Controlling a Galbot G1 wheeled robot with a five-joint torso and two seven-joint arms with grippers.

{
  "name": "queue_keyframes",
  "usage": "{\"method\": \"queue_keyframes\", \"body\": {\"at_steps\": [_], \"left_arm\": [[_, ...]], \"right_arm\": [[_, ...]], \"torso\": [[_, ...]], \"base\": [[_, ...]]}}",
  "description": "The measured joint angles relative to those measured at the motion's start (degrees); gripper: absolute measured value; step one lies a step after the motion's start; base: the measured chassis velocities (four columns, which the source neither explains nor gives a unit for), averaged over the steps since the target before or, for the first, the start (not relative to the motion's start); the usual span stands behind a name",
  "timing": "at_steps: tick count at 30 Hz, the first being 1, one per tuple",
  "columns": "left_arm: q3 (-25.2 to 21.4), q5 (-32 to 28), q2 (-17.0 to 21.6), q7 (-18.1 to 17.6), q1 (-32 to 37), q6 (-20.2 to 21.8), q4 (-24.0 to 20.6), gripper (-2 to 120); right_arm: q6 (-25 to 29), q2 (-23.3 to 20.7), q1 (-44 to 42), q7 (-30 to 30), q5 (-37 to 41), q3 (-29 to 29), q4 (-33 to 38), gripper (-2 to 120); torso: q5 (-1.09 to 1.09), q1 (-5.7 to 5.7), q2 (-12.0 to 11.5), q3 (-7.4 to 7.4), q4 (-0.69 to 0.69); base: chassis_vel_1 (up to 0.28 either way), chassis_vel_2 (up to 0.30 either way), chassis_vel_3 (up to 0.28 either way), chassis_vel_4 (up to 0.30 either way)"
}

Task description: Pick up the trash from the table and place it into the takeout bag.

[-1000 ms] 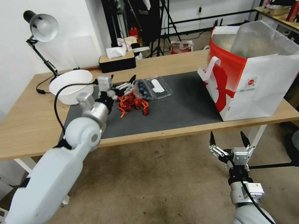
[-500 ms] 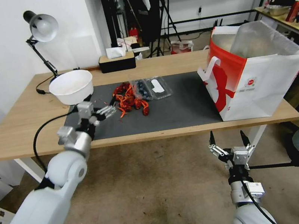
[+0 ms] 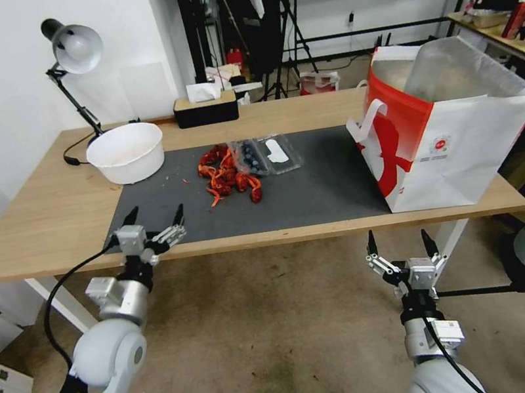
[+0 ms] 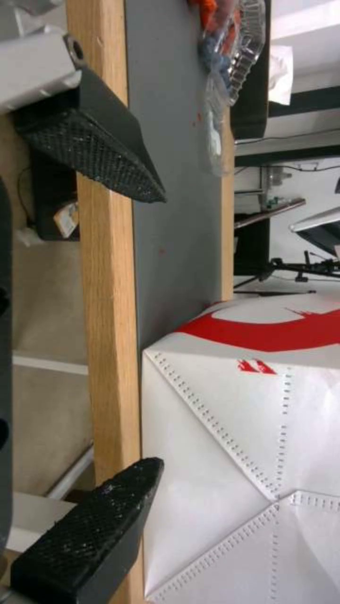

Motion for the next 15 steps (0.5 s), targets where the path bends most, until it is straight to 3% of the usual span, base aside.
{"method": "queue_keyframes", "body": {"at_steps": [5,15], "left_arm": [[-3.19,2.73,-2.75,0.48,5.25,-3.64,-0.16,100],[-5.06,6.27,-5.33,1.92,11.35,-7.19,-0.34,100]], "right_arm": [[0.16,0.30,0.27,-0.05,0.00,-0.27,0.00,100],[0.22,0.36,0.72,-0.10,0.09,-0.54,0.00,100]], "torso": [[0.00,0.00,0.00,0.00,0.00],[0.00,0.00,0.00,0.01,0.00]], "base": [[0.000,0.000,0.000,0.000],[0.000,0.000,0.000,0.000]]}}
